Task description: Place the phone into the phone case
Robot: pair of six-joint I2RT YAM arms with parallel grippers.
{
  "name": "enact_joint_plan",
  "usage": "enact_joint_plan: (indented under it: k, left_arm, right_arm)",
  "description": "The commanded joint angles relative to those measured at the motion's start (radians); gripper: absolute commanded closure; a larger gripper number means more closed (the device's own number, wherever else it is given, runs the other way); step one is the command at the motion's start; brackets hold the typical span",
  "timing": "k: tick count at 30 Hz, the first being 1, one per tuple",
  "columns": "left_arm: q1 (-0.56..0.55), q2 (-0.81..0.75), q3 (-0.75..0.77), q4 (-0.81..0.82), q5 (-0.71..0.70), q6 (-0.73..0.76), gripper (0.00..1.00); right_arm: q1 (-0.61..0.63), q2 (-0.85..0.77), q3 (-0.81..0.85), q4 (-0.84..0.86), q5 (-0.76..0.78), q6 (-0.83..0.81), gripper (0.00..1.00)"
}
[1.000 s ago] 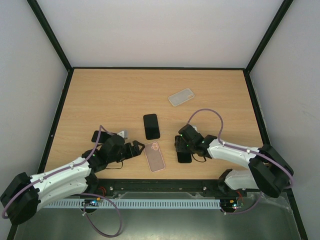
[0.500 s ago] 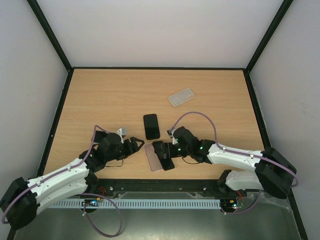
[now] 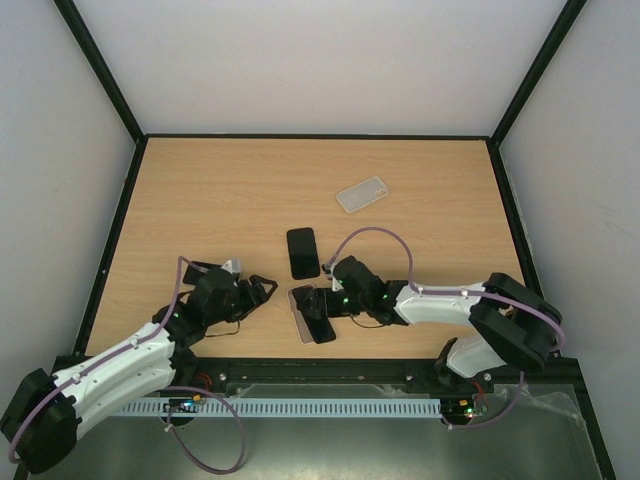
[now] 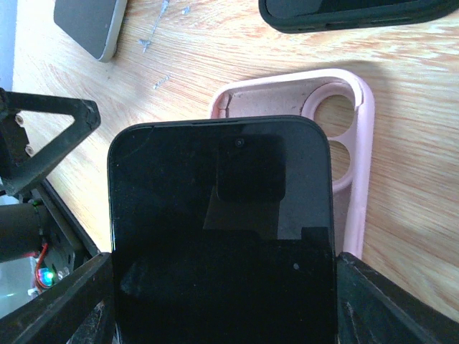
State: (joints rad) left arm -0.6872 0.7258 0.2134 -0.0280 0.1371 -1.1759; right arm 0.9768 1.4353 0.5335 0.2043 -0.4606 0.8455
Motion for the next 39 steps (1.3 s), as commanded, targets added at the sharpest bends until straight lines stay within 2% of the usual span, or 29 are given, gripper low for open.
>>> enact_joint_plan:
  k: [1, 10, 15, 22, 31, 34, 39]
  left_arm:
    - [0.012, -0.029, -0.013, -0.043, -0.009, 0.007, 0.28]
    - [0.012, -0.025, -0.013, -0.018, 0.016, 0.031, 0.29]
    - [0.012, -0.001, -0.019, 0.025, 0.047, 0.045, 0.32]
    - [0.012, 0.086, -0.052, 0.200, 0.118, 0.038, 0.42]
    - [0.012, 0.248, -0.049, 0.443, 0.180, 0.003, 0.47]
    - [0.012, 0.284, -0.038, 0.463, 0.179, 0.005, 0.49]
    - [0.010, 0.344, -0.025, 0.478, 0.170, 0.007, 0.58]
  right_arm:
    - [0.011, 0.034, 0.040, 0.142, -0.017, 0.064, 0.50]
    - [0.014, 0.114, 0.052, 0.175, 0.003, 0.088, 0.50]
    - [0.015, 0.132, 0.050, 0.130, 0.080, 0.041, 0.50]
    - [0.014, 0.143, 0.026, 0.144, 0.122, 0.038, 0.50]
    - [0.015, 0.122, 0.009, 0.151, 0.127, 0.035, 0.50]
    - [0.014, 0.125, 0.006, 0.158, 0.122, 0.038, 0.50]
    - [0.014, 0.118, 0.000, 0.168, 0.119, 0.044, 0.50]
